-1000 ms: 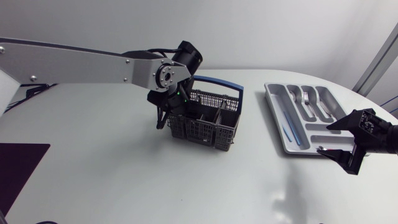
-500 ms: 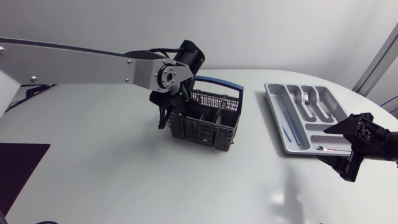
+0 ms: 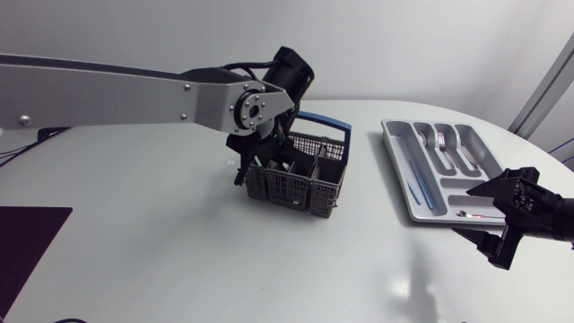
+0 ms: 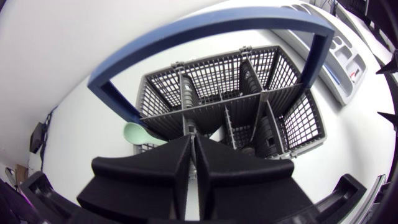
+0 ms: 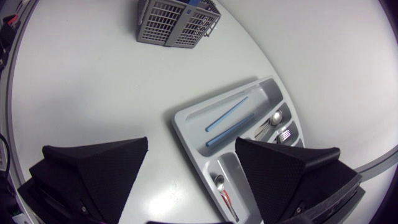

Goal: Unload the cutlery basket into the drawer organizer.

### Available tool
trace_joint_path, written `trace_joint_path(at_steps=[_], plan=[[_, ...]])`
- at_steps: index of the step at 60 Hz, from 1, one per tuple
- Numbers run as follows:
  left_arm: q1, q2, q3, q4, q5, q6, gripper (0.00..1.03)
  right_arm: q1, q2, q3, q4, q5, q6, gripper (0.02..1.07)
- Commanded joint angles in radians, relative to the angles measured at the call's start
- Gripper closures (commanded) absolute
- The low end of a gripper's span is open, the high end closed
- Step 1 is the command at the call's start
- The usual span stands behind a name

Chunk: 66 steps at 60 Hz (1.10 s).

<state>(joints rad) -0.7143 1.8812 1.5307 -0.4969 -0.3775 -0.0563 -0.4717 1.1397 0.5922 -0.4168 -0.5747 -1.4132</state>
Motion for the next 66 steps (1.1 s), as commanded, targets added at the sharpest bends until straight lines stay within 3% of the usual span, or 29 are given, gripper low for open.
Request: trace_joint_path(at_steps=[1, 16, 25, 34, 40, 48, 53, 66], plan=[[-0.037, -0.073, -0.015, 0.02, -0.044, 0.078, 1.0, 0.015, -0.028, -0.04, 0.004, 0.003, 0.003, 0.06], [-0.145, -0.202, -0.063, 0.058, -0.21, 0.335, 1.0, 0.059, -0.118, -0.061, -0.007, 0.004, 0.074, 0.06], [-0.177, -0.275, -0.106, 0.055, -0.236, 0.429, 1.0, 0.11, -0.158, -0.043, -0.028, 0.003, 0.184, 0.06], [-0.191, -0.335, -0.142, 0.014, -0.232, 0.429, 1.0, 0.186, -0.228, -0.034, -0.083, 0.001, 0.335, 0.07], [-0.201, -0.361, -0.156, -0.032, -0.193, 0.394, 1.0, 0.252, -0.311, -0.035, -0.116, 0.003, 0.444, 0.07], [-0.203, -0.36, -0.152, -0.108, -0.067, 0.279, 1.0, 0.398, -0.393, -0.022, -0.169, 0.03, 0.556, 0.07], [-0.203, -0.346, -0.158, -0.118, -0.011, 0.233, 1.0, 0.476, -0.423, -0.019, -0.163, 0.033, 0.634, 0.07], [-0.192, -0.277, -0.144, -0.149, 0.235, 0.076, 1.0, 0.677, -0.437, -0.011, -0.088, 0.042, 0.818, 0.07]])
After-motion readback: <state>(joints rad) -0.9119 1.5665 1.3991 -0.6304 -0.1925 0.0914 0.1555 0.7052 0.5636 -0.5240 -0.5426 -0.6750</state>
